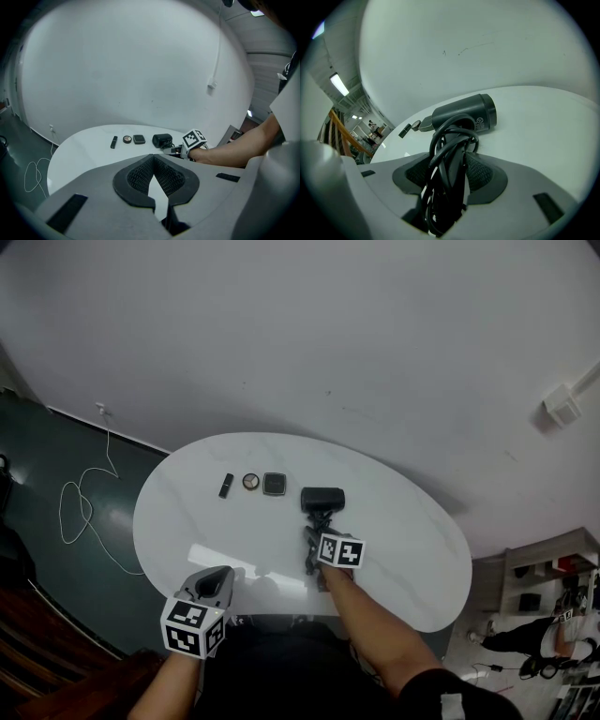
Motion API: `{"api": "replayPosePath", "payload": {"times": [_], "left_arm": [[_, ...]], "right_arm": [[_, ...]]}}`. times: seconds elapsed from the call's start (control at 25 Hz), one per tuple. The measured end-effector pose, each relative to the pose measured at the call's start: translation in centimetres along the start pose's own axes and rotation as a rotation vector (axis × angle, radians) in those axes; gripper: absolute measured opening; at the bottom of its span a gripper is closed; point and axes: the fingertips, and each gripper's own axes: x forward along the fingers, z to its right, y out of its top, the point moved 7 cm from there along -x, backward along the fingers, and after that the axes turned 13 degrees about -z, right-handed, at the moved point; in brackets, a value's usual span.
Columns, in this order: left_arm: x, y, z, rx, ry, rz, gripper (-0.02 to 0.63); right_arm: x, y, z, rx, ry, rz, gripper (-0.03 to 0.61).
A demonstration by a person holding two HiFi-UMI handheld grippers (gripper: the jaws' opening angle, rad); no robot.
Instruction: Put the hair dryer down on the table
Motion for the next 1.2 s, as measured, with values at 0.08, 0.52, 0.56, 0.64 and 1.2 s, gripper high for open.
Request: {"api": "replayPosePath", "payload": {"times": [0.08, 0.52, 0.56, 0.64, 1.2], "left_arm": [[-0.1, -0.1, 0.1, -0.003, 0.002, 0.0, 0.011], [0.4, 0.7, 0.6, 0.017, 0.003, 0.014, 0.011], [0.5, 1.0, 0.5, 0.019, 0.004, 0.018, 0.011], [0.6, 1.5, 0.6, 0.027, 0.001, 0.026, 0.011], [2.4, 5.8, 3.3, 0.135, -0.069, 0.067, 0.011]], "right_arm": [[0.2, -0.1, -0.1, -0.007, 0.008, -0.004, 0.206], [-1.8, -0.3, -0.5, -0.088, -0.002, 0.004, 0.221], [-2.3, -0.3, -0.5, -0.093, -0.002, 0.011, 0.221], [-3.4, -0.4, -0.6, -0.103, 0.006, 0.03, 0.221], [-13.8, 0.4, -5.0, -0.323, 0.142, 0.189, 0.182]]}}
